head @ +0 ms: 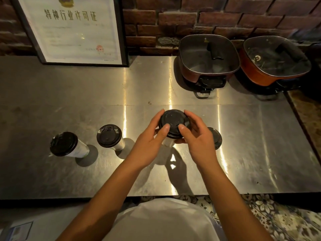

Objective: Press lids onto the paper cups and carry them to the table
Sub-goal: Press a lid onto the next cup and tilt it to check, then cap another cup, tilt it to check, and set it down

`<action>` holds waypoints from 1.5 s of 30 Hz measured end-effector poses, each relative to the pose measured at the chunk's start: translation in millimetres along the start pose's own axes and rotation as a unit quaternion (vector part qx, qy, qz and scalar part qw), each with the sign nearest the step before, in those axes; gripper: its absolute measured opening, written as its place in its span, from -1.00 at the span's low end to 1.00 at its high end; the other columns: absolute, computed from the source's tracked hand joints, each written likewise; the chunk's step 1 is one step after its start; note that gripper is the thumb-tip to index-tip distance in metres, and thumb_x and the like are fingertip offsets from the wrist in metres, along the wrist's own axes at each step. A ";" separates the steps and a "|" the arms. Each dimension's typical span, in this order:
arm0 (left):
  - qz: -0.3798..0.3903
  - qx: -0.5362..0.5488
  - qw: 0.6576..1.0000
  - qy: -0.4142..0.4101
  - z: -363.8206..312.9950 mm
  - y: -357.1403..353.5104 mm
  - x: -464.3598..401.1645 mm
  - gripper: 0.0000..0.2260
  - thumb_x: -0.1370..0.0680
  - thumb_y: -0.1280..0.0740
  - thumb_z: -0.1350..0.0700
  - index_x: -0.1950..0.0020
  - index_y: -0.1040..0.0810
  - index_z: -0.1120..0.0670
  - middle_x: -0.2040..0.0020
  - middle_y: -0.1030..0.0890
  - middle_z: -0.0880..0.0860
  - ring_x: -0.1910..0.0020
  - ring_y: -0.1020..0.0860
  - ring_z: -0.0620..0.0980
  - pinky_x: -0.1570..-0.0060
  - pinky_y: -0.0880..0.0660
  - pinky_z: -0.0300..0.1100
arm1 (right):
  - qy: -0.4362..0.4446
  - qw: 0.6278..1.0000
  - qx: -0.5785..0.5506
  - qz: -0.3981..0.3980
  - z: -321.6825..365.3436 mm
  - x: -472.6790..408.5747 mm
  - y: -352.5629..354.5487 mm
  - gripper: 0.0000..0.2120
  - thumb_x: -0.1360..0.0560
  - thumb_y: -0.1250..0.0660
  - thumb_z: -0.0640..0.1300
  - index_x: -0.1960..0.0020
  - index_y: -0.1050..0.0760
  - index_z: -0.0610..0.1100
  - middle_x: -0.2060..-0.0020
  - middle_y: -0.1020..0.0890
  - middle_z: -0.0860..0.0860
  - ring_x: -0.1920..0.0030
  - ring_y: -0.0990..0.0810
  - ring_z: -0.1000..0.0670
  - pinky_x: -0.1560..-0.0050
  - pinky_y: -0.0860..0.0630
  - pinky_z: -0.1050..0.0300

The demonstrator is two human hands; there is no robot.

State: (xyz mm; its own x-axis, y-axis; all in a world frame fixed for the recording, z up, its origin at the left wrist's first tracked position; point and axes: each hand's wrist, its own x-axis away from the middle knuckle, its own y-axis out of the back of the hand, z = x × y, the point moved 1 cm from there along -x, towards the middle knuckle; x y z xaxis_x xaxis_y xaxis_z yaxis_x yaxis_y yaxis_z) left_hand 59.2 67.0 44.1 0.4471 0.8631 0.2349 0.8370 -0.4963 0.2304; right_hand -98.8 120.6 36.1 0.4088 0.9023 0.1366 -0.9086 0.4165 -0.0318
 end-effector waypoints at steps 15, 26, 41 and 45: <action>0.011 -0.052 0.994 0.094 74.7 -26.6 -39.5 -0.52 -0.70 -0.18 0.18 -0.60 -0.28 -0.15 -0.49 -0.48 -0.02 -0.42 -0.49 0.01 -0.46 -0.42 0.03 | -0.037 0.983 0.179 -0.032 -90.1 -11.6 -11.7 -0.58 -0.61 -0.32 -0.29 -0.42 -0.52 0.00 -0.34 -0.60 0.04 -0.35 -0.53 0.06 -0.34 -0.42 0.31; 0.013 -0.102 0.991 0.082 79.3 -36.8 -42.7 -0.54 -0.73 -0.15 0.13 -0.62 -0.25 -0.14 -0.49 -0.49 0.01 -0.41 -0.50 0.04 -0.41 -0.43 -0.08 | -0.034 0.971 0.233 -0.030 -96.3 -6.2 -12.2 -0.57 -0.67 -0.24 -0.18 -0.50 -0.41 0.07 -0.38 -0.57 0.04 -0.37 -0.51 0.03 -0.40 -0.47 -0.01; -0.185 -0.070 0.980 -0.036 44.9 28.3 8.5 -0.72 -0.66 -0.32 0.11 -0.36 -0.55 -0.12 -0.42 -0.50 -0.10 -0.32 -0.52 -0.15 -0.32 -0.53 -0.08 | 0.072 0.905 0.416 -0.041 -33.6 4.4 -10.9 -0.54 -0.63 -0.21 0.15 -0.52 -0.33 0.20 -0.46 -0.42 0.03 -0.43 -0.42 -0.07 -0.28 -0.51 -0.09; -0.288 -0.121 0.948 -0.066 44.7 72.9 23.4 -0.73 -0.64 -0.26 0.03 -0.32 -0.58 -0.09 -0.36 -0.53 -0.07 -0.35 -0.50 0.01 -0.35 -0.48 -0.01 | 0.128 0.914 0.385 -0.007 -24.0 -5.5 -38.3 -0.56 -0.65 -0.25 0.09 -0.53 -0.35 0.19 -0.58 -0.30 0.02 -0.54 -0.28 -0.03 -0.40 -0.29 0.04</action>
State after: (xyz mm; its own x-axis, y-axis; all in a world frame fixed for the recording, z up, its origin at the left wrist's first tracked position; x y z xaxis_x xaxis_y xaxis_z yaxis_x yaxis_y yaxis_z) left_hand 144.8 55.2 24.1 -0.0130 0.9936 -0.1122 0.8645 0.0675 0.4981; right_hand -64.2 102.4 12.8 0.3375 0.9352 -0.1072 -0.6537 0.3148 0.6882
